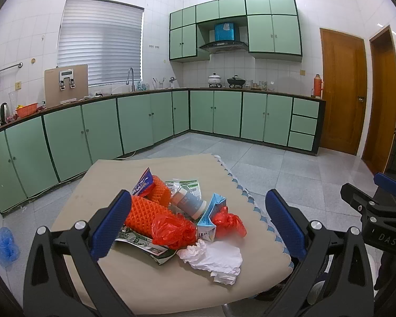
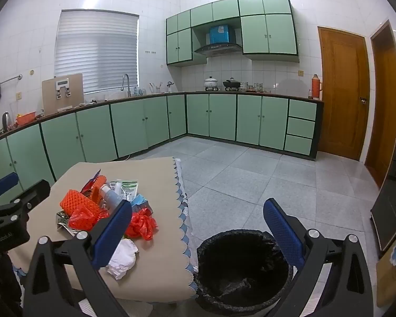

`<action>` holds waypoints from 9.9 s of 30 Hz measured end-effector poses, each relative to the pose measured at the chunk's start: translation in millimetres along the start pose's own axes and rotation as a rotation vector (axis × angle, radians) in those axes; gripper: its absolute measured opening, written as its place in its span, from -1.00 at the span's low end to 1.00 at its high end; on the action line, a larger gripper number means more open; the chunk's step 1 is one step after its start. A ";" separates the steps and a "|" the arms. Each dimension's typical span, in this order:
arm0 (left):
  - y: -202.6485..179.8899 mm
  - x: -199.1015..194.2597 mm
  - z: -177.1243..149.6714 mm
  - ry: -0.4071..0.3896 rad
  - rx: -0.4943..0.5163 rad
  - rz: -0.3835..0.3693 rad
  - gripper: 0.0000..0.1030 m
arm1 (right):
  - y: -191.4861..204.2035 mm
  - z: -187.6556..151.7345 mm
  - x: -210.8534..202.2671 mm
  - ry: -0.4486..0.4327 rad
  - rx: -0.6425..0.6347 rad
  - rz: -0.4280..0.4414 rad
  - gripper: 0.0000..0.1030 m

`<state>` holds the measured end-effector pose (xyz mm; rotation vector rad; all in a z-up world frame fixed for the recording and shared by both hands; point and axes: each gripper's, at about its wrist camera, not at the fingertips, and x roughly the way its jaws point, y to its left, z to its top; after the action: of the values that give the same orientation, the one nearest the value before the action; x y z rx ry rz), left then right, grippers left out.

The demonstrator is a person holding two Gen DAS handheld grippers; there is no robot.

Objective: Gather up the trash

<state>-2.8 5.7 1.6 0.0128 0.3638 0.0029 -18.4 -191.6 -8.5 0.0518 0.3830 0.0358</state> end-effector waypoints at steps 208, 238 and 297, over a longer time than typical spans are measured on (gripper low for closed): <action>-202.8 224.6 -68.2 0.264 0.202 -0.449 -0.80 | -153.4 -58.5 157.9 0.227 0.148 -0.144 -0.89; -52.5 160.4 -43.8 0.114 0.057 -0.121 0.58 | -54.1 -30.6 140.2 0.089 0.103 0.008 0.82; -21.0 175.1 -78.9 0.147 0.053 -0.060 0.65 | 22.3 -64.9 180.0 0.221 0.028 0.261 -0.82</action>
<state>132.8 -13.4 -134.7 0.0543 0.5109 -0.0658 123.6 -158.5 -134.4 0.1257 0.5957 0.2955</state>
